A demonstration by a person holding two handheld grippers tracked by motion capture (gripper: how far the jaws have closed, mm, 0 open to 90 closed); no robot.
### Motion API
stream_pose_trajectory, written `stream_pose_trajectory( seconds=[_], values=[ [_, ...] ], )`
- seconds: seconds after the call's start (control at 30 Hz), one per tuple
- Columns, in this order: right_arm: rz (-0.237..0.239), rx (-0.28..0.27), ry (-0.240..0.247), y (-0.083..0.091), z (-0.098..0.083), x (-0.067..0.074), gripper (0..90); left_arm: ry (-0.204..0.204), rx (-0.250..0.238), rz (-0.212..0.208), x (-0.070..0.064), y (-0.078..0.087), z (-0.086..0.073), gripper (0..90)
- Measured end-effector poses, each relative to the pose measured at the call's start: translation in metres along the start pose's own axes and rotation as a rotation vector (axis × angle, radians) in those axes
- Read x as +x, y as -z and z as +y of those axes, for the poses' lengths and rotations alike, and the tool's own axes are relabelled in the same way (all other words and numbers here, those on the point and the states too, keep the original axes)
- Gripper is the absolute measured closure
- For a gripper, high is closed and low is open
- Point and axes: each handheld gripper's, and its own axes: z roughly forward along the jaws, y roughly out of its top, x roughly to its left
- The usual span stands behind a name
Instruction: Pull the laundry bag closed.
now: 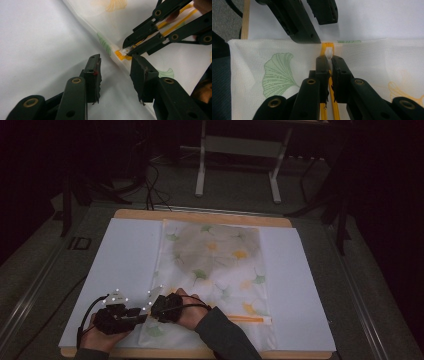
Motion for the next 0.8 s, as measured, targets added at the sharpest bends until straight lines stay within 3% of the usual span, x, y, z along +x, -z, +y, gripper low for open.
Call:
stream_pose_trajectory(
  seconds=[0.43,0.8],
  values=[
    [-0.008,0.004,0.007,0.004,0.001,0.0,84.7,0.009,0.048,-0.039,0.001,-0.012,0.0,60.5],
    [-0.02,-0.008,0.021,0.01,0.001,0.001,84.7,0.021,0.082,-0.097,0.002,-0.025,0.003,67.7]
  ],
)
